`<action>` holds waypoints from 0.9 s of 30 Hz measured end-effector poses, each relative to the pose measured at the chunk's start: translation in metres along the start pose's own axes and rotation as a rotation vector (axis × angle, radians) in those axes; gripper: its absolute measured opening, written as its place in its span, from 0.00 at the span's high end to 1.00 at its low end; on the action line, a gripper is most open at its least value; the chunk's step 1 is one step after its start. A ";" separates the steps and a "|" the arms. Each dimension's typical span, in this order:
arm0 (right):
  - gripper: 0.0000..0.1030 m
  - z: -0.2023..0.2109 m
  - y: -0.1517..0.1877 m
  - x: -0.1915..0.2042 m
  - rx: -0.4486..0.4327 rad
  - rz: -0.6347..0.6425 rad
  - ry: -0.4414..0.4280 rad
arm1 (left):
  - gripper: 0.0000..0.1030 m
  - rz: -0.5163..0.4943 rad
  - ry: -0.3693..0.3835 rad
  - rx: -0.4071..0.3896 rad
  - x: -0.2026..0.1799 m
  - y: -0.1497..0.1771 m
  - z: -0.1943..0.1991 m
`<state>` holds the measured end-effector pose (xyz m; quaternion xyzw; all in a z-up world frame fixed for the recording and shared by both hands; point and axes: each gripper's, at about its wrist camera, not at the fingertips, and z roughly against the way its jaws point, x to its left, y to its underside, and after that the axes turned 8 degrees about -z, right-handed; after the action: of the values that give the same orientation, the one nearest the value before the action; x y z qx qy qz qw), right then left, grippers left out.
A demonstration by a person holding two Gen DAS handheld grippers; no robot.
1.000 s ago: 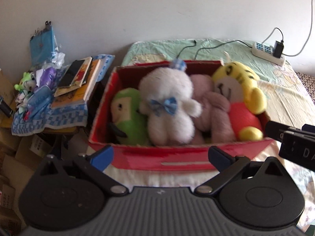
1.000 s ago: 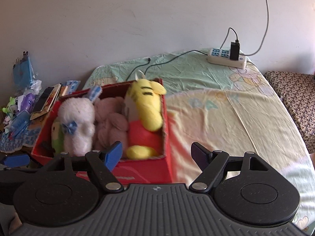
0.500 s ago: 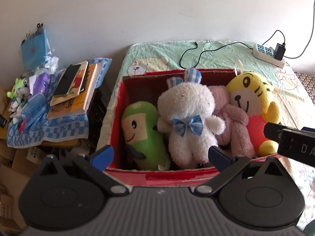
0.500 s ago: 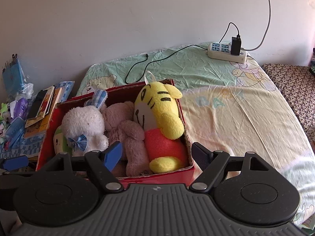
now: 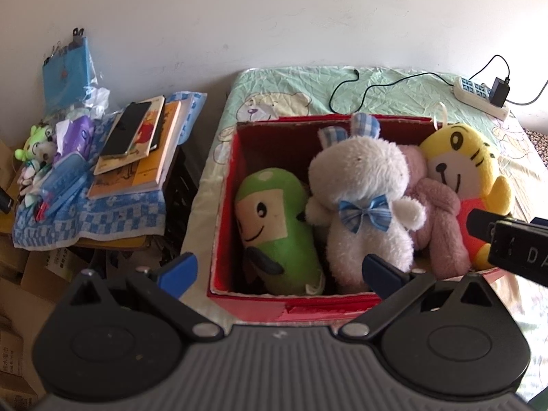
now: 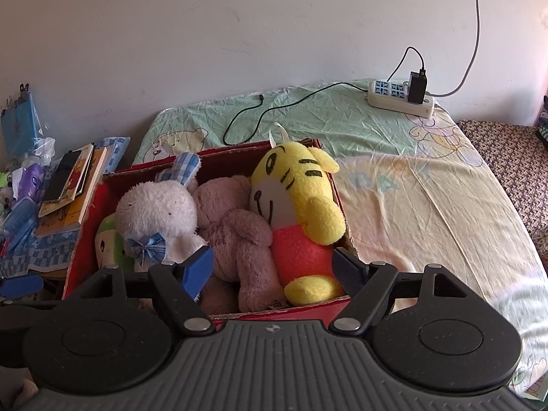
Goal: Organize objects
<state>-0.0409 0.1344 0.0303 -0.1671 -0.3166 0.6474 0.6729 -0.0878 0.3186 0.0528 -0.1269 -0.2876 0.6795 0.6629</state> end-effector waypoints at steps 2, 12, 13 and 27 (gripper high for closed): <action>0.24 -0.002 0.000 0.000 0.006 -0.011 -0.002 | 0.01 0.000 -0.005 -0.003 0.001 0.000 -0.002; 0.24 -0.016 -0.006 -0.001 0.032 -0.021 -0.011 | 0.01 0.011 -0.009 0.000 0.000 -0.007 -0.008; 0.24 -0.017 -0.007 -0.002 0.030 -0.022 -0.012 | 0.01 0.011 -0.009 -0.004 -0.001 -0.008 -0.008; 0.24 -0.021 -0.008 -0.006 0.022 -0.050 -0.019 | 0.01 -0.007 -0.021 -0.022 -0.006 -0.011 -0.010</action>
<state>-0.0214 0.1314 0.0185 -0.1455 -0.3197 0.6354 0.6876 -0.0730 0.3147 0.0499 -0.1262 -0.3026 0.6753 0.6607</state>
